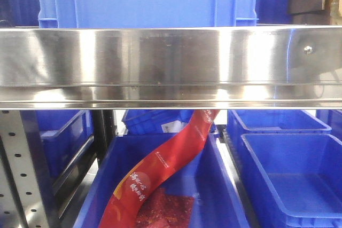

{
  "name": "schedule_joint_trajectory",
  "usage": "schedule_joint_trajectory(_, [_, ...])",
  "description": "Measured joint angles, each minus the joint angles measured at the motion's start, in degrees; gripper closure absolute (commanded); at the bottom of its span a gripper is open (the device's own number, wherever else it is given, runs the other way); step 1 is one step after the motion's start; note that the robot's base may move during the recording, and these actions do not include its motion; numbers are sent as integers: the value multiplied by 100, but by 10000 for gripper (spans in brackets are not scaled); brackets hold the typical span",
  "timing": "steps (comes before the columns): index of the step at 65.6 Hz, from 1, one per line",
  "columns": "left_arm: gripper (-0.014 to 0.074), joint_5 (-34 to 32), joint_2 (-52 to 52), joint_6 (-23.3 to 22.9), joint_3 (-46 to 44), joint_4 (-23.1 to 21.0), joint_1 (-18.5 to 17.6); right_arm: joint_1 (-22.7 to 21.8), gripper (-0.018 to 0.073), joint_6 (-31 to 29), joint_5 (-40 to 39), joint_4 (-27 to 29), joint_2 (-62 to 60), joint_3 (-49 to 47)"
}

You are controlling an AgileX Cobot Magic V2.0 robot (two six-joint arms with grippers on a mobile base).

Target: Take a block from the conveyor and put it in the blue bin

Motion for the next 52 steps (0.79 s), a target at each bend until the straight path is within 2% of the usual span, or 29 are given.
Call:
schedule_joint_trajectory(33, [707,0,0,0,26,37,0,0,727,11,0,0,-17,9])
schedule_joint_trajectory(41, [707,-99,-75,0,167,790,76,0,727,11,0,-10,-17,9])
schedule_joint_trajectory(46, [707,-300,-273,-58,459,1188,322,0,727,11,0,-10,-17,9])
schedule_joint_trajectory(52, [707,-491,-672,-628,963,1589,755,0,727,11,0,-10,-17,9])
